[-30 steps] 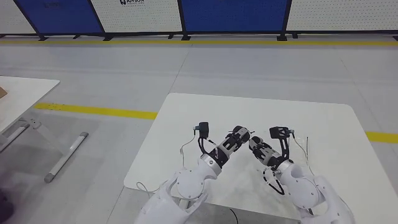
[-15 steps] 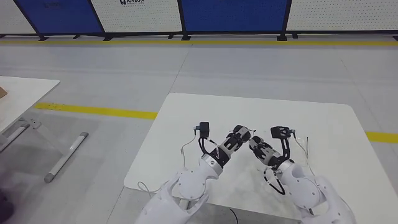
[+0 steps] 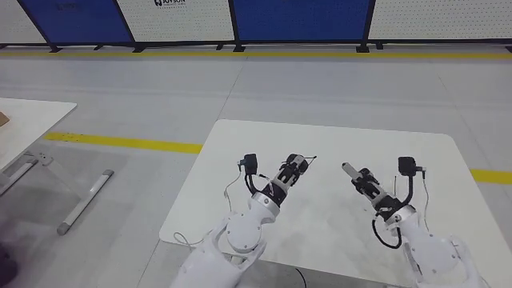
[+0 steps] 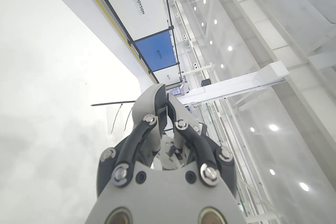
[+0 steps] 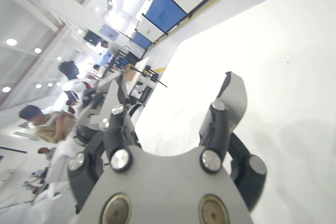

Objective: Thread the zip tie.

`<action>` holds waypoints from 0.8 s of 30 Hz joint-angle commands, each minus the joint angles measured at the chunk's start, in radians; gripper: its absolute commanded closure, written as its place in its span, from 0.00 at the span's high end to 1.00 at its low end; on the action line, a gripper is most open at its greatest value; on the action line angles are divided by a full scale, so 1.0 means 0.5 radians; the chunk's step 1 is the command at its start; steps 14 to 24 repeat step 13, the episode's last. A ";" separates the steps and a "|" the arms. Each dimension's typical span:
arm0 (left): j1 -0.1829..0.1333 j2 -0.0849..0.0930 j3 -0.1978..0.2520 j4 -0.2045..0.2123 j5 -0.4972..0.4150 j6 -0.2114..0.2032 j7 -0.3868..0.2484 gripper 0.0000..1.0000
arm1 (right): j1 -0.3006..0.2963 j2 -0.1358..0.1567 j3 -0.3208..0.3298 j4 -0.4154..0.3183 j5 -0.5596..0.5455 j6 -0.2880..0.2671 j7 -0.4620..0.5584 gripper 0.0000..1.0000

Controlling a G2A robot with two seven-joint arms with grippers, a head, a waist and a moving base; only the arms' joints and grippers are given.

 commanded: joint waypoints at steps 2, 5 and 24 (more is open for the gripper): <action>0.023 0.003 -0.072 0.010 -0.080 -0.003 0.039 0.00 | -0.064 0.009 0.158 0.018 0.389 -0.115 0.020 1.00; 0.034 0.004 -0.130 0.028 -0.142 -0.005 0.073 0.00 | -0.116 0.016 0.274 0.058 0.634 -0.179 0.027 1.00; 0.058 0.014 -0.221 0.088 -0.093 0.089 0.123 0.00 | -0.134 0.022 0.425 0.169 0.981 -0.106 0.008 1.00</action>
